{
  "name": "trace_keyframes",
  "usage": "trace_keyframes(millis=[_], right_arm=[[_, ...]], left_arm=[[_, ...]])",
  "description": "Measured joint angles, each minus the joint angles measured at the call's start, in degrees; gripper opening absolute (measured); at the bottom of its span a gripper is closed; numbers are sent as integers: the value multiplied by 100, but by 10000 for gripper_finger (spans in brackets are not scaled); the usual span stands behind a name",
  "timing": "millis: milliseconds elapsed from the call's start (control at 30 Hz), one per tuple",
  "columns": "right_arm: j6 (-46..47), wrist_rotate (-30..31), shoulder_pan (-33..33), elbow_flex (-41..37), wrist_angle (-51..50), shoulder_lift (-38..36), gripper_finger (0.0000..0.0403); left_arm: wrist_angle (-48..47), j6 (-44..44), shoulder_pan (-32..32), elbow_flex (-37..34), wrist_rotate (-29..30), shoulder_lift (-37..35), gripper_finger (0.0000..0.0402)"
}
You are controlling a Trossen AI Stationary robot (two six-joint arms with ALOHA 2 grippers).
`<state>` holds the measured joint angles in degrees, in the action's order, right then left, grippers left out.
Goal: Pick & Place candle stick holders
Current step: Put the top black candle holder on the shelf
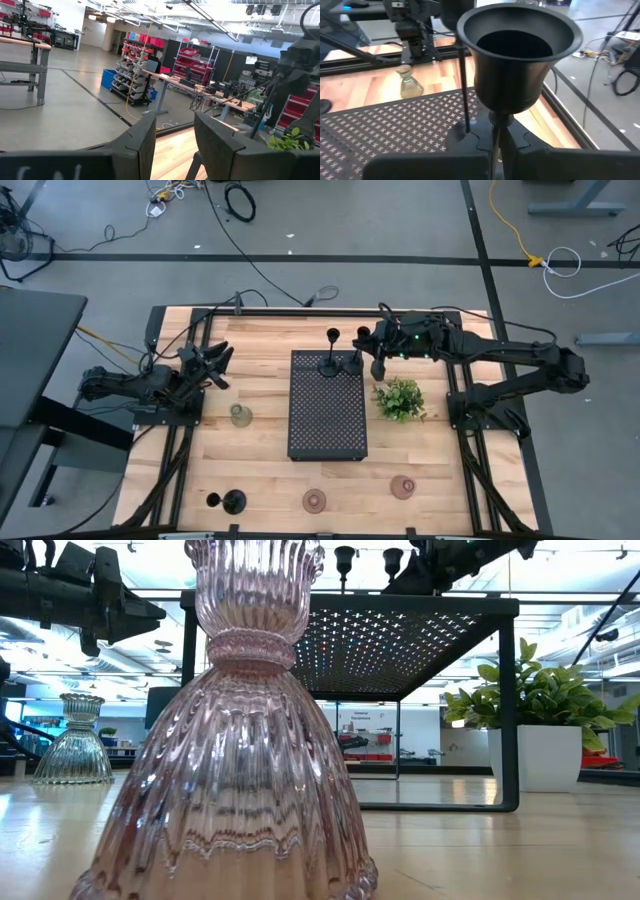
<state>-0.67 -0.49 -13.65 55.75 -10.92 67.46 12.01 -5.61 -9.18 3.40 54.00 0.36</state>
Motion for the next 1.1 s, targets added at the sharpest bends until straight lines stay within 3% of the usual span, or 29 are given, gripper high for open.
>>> trace_keyframes(millis=[167,1100], right_arm=[[15,-203,10,0,-39,0,4],[14,-121,-55,13,254,302,4]], left_arm=[[-22,0,-1,0,0,0,138],[-72,19,1,0,-2,0,138]])
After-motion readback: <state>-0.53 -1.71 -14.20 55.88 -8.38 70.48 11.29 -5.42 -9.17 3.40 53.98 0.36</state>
